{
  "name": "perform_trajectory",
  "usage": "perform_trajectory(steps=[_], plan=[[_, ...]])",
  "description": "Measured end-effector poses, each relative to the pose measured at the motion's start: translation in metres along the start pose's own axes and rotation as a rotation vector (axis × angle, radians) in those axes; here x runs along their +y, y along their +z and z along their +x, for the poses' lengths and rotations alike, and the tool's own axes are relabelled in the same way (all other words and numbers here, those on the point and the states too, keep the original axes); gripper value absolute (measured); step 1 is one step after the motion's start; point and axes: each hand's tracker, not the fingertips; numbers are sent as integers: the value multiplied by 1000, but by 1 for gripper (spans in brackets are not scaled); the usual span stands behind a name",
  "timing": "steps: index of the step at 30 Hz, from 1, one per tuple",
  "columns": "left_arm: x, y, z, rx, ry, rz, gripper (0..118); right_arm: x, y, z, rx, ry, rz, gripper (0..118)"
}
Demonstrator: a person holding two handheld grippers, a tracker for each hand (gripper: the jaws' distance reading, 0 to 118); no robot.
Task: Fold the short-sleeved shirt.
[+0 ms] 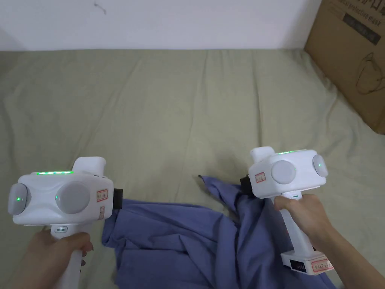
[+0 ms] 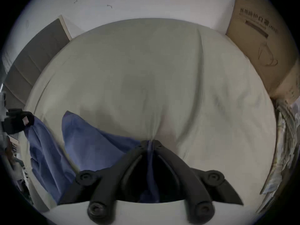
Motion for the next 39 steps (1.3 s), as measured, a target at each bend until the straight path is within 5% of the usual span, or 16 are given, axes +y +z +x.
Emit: perform_trajectory(steps=[6,22,31,39], plan=[[0,33,-1,1,-23,14,4,2,40,5,-46,5,39,6],[22,241,-50,186,-41,332,4,0,312,67,-167,-145,440,6],[61,352,-49,262,-76,542,4,21,416,46,-121,-199,638,6],[123,388,-58,377,-85,622,4,83,461,23,-93,-217,748,6]])
